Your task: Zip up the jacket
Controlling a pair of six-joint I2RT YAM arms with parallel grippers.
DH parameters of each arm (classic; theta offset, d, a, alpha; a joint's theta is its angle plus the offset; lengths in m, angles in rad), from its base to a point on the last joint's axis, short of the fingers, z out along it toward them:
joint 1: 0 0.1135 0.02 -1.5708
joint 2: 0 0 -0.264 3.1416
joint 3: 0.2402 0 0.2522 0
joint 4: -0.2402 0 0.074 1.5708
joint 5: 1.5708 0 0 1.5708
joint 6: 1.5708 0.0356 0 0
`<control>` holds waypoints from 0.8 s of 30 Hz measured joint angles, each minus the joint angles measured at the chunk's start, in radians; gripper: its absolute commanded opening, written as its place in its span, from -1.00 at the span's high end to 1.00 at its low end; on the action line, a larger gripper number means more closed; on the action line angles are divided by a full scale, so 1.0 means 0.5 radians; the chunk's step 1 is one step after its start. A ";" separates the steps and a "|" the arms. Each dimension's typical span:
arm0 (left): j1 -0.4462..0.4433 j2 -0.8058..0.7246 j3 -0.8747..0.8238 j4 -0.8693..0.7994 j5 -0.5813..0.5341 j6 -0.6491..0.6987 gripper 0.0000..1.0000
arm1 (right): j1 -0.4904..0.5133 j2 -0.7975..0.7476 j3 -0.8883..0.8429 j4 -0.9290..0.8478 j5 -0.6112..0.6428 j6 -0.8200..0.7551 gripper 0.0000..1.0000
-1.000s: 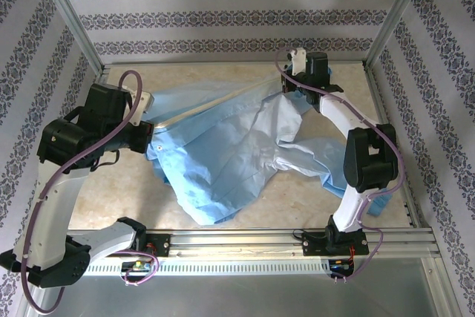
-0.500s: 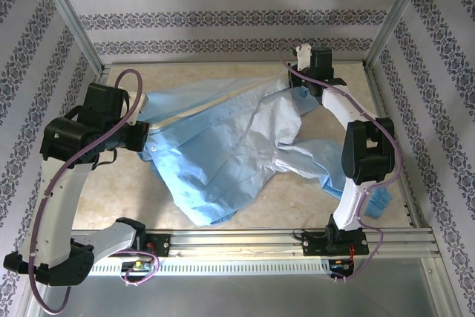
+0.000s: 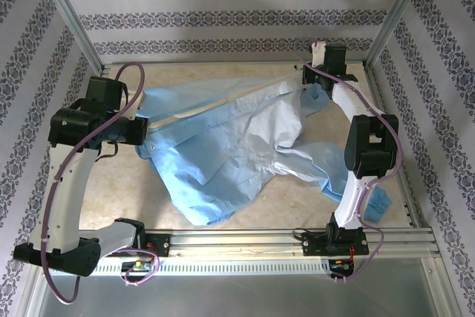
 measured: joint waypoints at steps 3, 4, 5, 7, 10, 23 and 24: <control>0.072 0.024 -0.048 0.040 0.060 0.017 1.00 | -0.008 0.018 0.022 -0.005 -0.001 0.000 1.00; 0.098 0.033 -0.062 0.054 0.087 0.025 1.00 | -0.009 0.024 0.027 -0.013 -0.002 0.000 1.00; 0.120 0.040 -0.071 0.065 0.107 0.032 1.00 | -0.011 0.032 0.031 -0.018 -0.004 0.001 1.00; 0.165 0.066 -0.075 0.081 0.148 0.044 1.00 | -0.011 0.043 0.038 -0.029 -0.007 0.000 1.00; 0.226 0.117 -0.075 0.110 0.192 0.066 1.00 | -0.013 0.045 0.041 -0.043 -0.006 0.001 1.00; 0.391 0.255 -0.121 0.304 0.220 0.140 0.41 | -0.026 0.043 0.072 -0.073 -0.005 0.010 0.82; 0.391 0.252 -0.140 0.317 0.186 0.142 0.22 | -0.026 0.036 0.066 -0.071 0.006 0.016 0.57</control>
